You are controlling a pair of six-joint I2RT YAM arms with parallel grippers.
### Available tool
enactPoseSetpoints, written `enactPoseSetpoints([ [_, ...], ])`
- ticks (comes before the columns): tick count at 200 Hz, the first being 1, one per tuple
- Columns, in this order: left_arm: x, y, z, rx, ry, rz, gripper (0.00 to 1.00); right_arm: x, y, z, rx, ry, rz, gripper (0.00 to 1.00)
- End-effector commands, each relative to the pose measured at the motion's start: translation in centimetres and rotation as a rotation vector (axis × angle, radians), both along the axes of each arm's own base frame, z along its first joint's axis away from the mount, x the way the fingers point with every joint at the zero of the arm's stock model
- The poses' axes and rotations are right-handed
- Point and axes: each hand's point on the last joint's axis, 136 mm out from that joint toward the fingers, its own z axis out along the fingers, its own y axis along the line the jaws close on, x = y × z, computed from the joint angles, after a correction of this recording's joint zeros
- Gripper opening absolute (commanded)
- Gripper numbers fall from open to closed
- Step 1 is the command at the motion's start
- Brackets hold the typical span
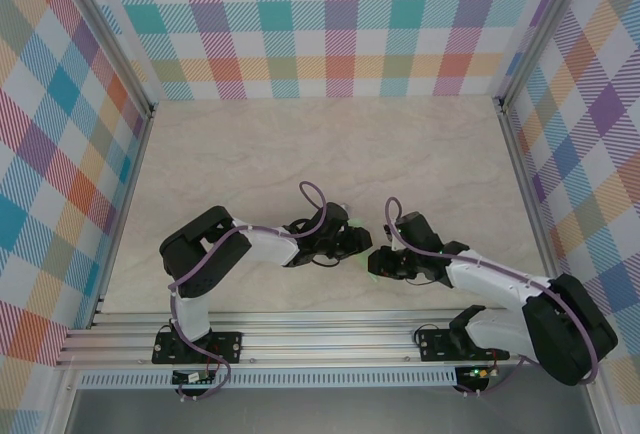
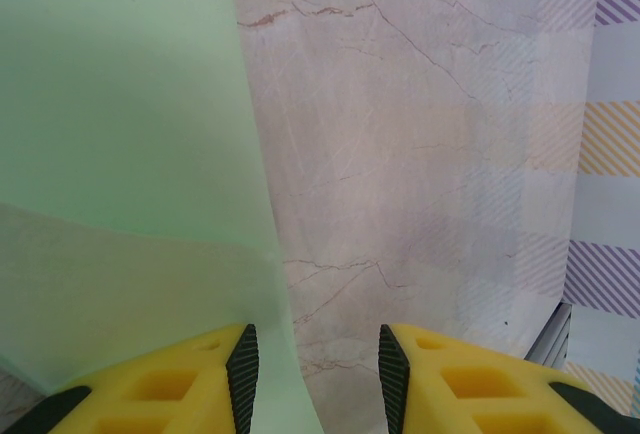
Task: Fold a paper plane with a square sheet of paper (pick it up from the middle)
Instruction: Perform the fifth fold on the wing at the bottom-center of the table.
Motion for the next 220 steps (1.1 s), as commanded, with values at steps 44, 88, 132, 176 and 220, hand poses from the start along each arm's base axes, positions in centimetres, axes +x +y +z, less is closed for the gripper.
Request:
enactPoseSetpoints([
  [44, 0.0, -0.1, -0.4, 0.012, 0.012, -0.021, 0.4, 0.2, 0.0, -0.1, -0.026, 0.007, 0.025, 0.23],
  [88, -0.1, -0.2, -0.4, 0.013, 0.014, -0.025, 0.4, 0.8, -0.6, 0.4, -0.053, -0.034, 0.001, 0.26],
  [132, -0.1, -0.3, -0.3, 0.009, 0.015, -0.03, 0.4, 0.6, 0.3, -0.1, -0.009, 0.003, 0.026, 0.24],
  [176, -0.1, -0.4, -0.2, 0.009, 0.014, -0.036, 0.4, 1.2, -0.6, 1.0, -0.049, -0.042, -0.004, 0.27],
  [220, -0.2, -0.4, -0.2, 0.008, 0.017, -0.039, 0.4, 1.3, -0.3, 0.1, -0.042, -0.013, 0.001, 0.28],
])
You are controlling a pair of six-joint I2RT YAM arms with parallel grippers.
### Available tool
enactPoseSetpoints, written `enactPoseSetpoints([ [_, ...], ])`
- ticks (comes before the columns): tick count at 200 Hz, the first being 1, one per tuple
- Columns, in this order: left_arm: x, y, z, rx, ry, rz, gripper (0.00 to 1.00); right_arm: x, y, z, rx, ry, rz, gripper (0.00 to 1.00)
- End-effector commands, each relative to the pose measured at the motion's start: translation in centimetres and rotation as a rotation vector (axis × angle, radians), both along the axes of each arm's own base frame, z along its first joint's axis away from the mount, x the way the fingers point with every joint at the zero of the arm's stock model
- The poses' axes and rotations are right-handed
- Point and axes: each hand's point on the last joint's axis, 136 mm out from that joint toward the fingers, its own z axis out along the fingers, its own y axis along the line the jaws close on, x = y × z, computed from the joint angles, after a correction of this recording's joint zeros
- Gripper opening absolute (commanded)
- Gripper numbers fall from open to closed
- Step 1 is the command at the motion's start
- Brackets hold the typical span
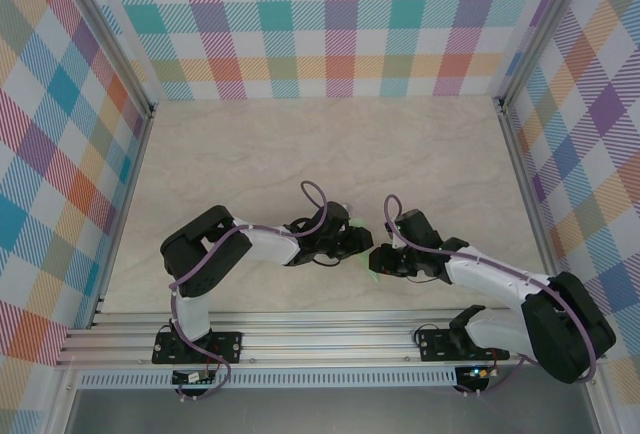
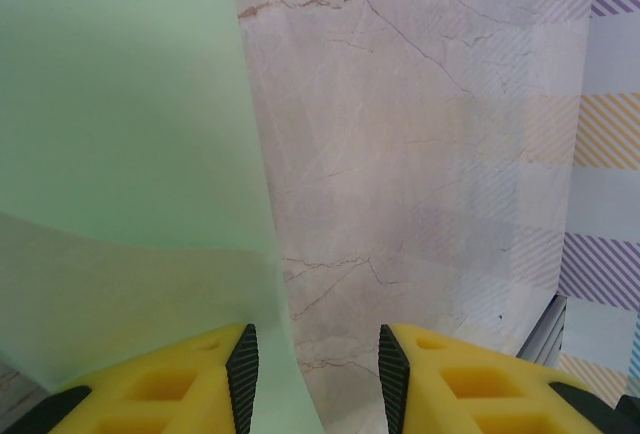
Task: Fold a paper plane with a square sheet of paper (pick it up from the middle)
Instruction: Perform the fifth fold on the wing at the bottom-center of the table.
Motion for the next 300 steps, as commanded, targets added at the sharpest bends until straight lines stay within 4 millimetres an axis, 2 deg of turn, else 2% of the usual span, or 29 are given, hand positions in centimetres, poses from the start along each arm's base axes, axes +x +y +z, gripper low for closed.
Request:
enactPoseSetpoints([
  [1, 0.0, 0.0, -0.4, 0.017, 0.009, -0.019, 0.4, 0.4, 0.5, 0.2, 0.009, 0.0, 0.02, 0.27],
  [15, 0.0, 0.0, -0.4, 0.017, 0.009, -0.018, 0.4, 0.3, 0.9, 0.1, 0.026, 0.012, 0.03, 0.26],
  [58, 0.0, 0.0, -0.4, 0.019, 0.011, -0.019, 0.4, 0.0, 1.3, 0.2, 0.061, 0.019, 0.045, 0.12],
  [95, -0.1, -0.1, -0.4, 0.02, 0.014, -0.022, 0.39, -1.3, 1.4, -1.7, 0.069, 0.102, 0.055, 0.04],
  [183, 0.5, 0.4, -0.6, 0.03, 0.031, -0.021, 0.4, -3.8, -0.5, -4.6, 0.015, 0.222, -0.01, 0.05],
  [230, 0.8, 0.1, 0.0, 0.008, 0.034, -0.039, 0.41, -4.0, 0.1, -3.5, 0.052, 0.181, 0.062, 0.08],
  [255, 0.7, -0.8, 1.2, -0.041, 0.024, -0.072, 0.45, -3.5, 0.2, -2.6, 0.043, 0.145, 0.089, 0.08],
  [274, 0.8, -1.2, 2.0, -0.051, 0.014, -0.086, 0.47, -3.4, 0.2, -2.8, 0.031, 0.15, 0.092, 0.08],
  [300, 1.1, -0.9, 1.2, -0.009, 0.018, -0.088, 0.47, -3.5, 0.2, -3.3, 0.025, 0.165, 0.089, 0.08],
])
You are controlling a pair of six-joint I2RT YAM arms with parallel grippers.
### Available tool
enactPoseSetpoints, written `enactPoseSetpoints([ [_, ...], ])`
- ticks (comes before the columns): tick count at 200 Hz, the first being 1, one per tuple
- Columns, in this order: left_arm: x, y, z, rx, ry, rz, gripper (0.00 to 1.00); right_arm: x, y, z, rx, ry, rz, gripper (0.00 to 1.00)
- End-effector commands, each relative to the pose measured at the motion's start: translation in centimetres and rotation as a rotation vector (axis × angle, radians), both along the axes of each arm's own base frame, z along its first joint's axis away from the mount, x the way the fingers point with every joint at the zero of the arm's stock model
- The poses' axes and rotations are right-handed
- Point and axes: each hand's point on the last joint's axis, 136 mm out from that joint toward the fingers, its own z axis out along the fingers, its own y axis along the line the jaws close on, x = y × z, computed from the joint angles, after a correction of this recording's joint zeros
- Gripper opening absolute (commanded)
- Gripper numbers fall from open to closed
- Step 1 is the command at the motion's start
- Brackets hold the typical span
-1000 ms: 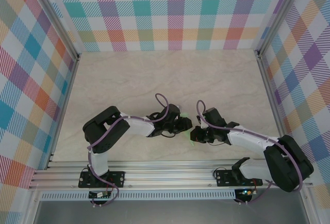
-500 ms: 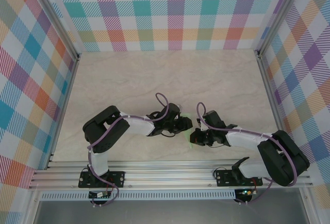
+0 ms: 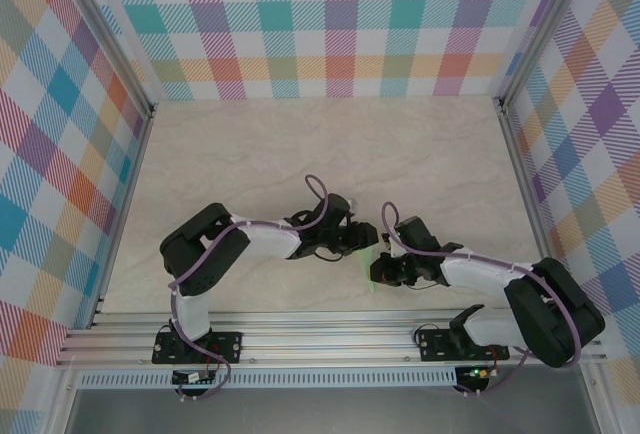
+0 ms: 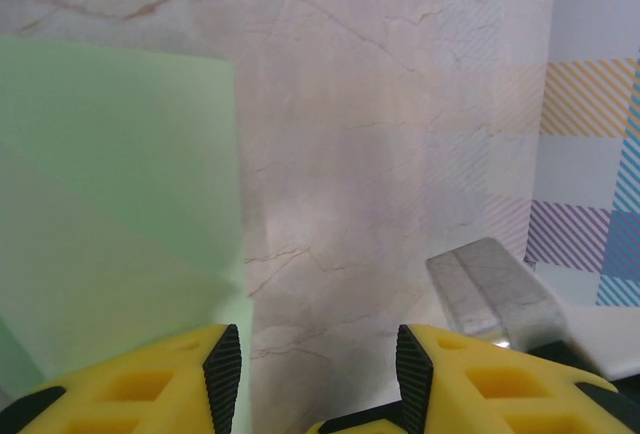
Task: Fold a paper plane with a square sheet of paper (pick it up from the middle)
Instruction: Perform the fifth fold on the wing at the bottom-center of the table.
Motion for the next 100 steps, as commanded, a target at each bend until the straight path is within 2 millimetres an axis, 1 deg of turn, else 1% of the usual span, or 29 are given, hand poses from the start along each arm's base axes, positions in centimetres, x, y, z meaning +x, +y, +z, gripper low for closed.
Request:
enactPoseSetpoints([
  [1, 0.7, 0.2, -0.6, 0.031, -0.002, -0.016, 0.47, -1.0, -0.6, -0.9, -0.044, 0.05, 0.025, 0.08],
  [13, 0.8, 0.4, -1.2, 0.047, 0.005, -0.014, 0.47, -0.9, -0.7, -1.0, -0.052, 0.051, 0.021, 0.08],
  [29, 0.7, 1.0, -2.5, 0.09, 0.021, -0.006, 0.45, -0.9, -0.7, -0.9, -0.056, 0.049, 0.02, 0.08],
  [46, 0.4, 1.4, -3.7, 0.115, 0.03, -0.006, 0.44, -0.9, -0.7, -0.7, -0.051, 0.048, 0.022, 0.1],
  [75, 0.3, 2.0, -5.2, 0.159, 0.043, -0.004, 0.42, -0.9, -0.7, 0.0, -0.045, 0.056, -0.002, 0.12],
  [100, 0.1, 2.5, -5.4, 0.166, 0.044, 0.0, 0.42, -0.5, -1.2, 1.8, -0.033, 0.01, -0.059, 0.23],
])
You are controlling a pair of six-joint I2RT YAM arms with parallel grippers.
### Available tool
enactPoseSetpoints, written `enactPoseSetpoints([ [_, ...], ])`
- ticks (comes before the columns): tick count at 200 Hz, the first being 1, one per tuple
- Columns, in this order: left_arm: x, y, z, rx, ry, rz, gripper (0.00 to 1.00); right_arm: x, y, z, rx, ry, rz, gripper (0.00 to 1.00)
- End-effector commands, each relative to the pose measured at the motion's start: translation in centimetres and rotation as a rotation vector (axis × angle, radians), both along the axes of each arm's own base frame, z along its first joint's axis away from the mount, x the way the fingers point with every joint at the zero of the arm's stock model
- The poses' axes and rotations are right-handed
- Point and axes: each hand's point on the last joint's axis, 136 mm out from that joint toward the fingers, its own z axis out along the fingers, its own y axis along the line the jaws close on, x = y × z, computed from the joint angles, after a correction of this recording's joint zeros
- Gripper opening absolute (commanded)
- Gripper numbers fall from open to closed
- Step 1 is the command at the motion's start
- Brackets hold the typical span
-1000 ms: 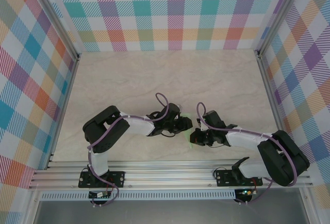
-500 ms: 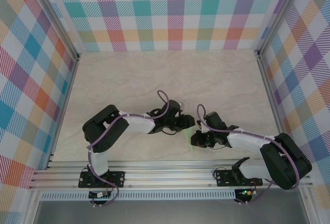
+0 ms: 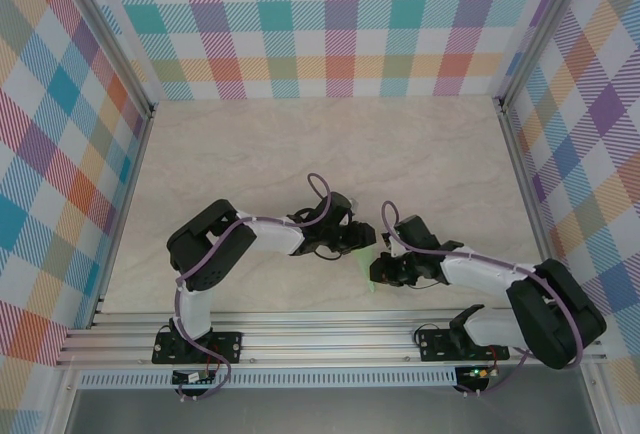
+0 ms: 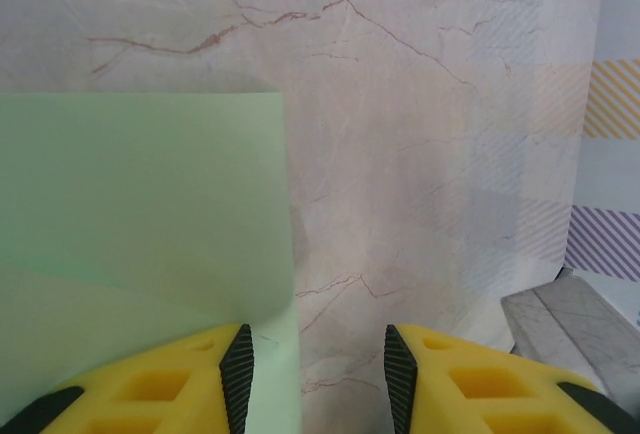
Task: Fold a paper plane with a square sheet of paper (pick it up from the middle)
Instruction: Perform the fifth fold on the wing at the bottom-center of the table.
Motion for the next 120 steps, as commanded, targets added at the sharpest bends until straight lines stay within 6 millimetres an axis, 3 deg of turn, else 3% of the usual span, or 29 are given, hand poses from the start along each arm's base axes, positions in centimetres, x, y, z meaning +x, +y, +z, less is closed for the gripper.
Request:
enactPoseSetpoints([
  [1, -0.6, 2.0, -3.3, 0.107, 0.039, 0.009, 0.42, -0.3, -0.8, 1.3, -0.013, -0.006, -0.05, 0.23],
  [23, -0.6, 1.8, -2.9, 0.101, 0.032, 0.0, 0.42, 0.2, -1.0, 3.4, 0.016, -0.067, -0.087, 0.31],
  [47, -0.6, 1.6, -2.6, 0.095, 0.031, -0.007, 0.42, 0.3, 0.9, 4.9, 0.143, -0.062, -0.061, 0.23],
  [77, -0.6, 1.4, -2.5, 0.088, 0.032, -0.012, 0.42, 0.9, 2.5, 3.8, 0.194, -0.003, -0.045, 0.14],
  [120, -0.6, 1.6, -2.7, 0.094, 0.035, -0.01, 0.42, 0.3, 3.2, 1.7, 0.24, 0.106, -0.026, 0.11],
])
